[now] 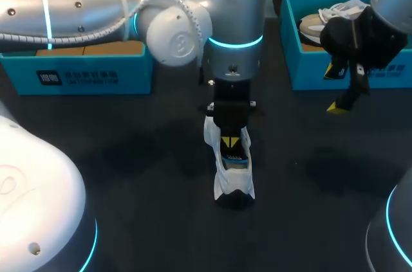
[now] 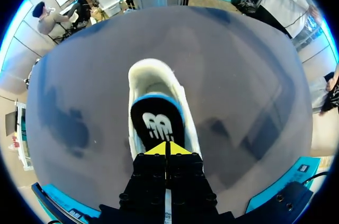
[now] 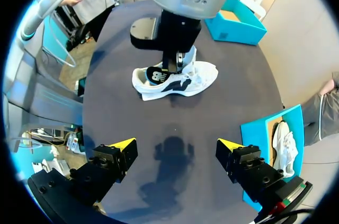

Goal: Take the shoe out of the shoebox, open the shoe tongue, remove and reinsert the insole, then place the shoe into the shoebox

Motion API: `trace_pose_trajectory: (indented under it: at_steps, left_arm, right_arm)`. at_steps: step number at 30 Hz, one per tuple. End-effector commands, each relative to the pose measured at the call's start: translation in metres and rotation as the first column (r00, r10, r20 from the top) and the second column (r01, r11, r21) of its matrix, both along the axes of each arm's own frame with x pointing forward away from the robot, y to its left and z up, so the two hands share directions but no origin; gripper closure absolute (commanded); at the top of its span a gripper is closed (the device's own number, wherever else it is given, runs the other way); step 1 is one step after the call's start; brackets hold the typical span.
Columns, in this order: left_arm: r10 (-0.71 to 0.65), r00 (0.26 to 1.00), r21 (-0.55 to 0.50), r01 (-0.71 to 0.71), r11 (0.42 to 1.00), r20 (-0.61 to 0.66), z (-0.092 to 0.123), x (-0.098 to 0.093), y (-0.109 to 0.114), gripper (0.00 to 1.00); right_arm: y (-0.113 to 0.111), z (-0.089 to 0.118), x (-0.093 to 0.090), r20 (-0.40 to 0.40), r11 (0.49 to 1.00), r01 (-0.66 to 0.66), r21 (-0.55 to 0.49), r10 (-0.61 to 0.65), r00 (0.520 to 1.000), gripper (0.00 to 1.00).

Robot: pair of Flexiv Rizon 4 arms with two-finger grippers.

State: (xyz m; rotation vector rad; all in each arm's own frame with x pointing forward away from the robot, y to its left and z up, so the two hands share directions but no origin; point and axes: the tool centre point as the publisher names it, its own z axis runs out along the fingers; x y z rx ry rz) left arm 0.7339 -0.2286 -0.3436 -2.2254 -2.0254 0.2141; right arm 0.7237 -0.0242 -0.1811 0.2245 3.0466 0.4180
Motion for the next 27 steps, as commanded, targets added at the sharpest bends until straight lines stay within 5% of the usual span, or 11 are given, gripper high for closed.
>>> trace_pose_trajectory:
  at_steps: [1,20,27]
  left_arm:
    - [0.008,0.999,-0.012,-0.007,1.000,0.044,-0.011,-0.001,-0.001,1.00]
    - [0.042,0.992,-0.004,-0.042,0.999,0.122,-0.051,0.005,-0.002,1.00]
    - [0.029,0.991,-0.016,-0.027,0.999,0.129,-0.037,0.003,-0.003,1.00]
  right_arm:
    - [0.001,-0.001,0.001,-0.002,1.000,0.001,-0.002,-0.001,1.000,0.00]
    - [0.001,-0.001,0.001,-0.002,1.000,0.001,-0.002,-0.001,1.000,0.00]
    - [0.001,-0.001,0.001,-0.002,1.000,0.001,-0.002,-0.001,1.000,0.00]
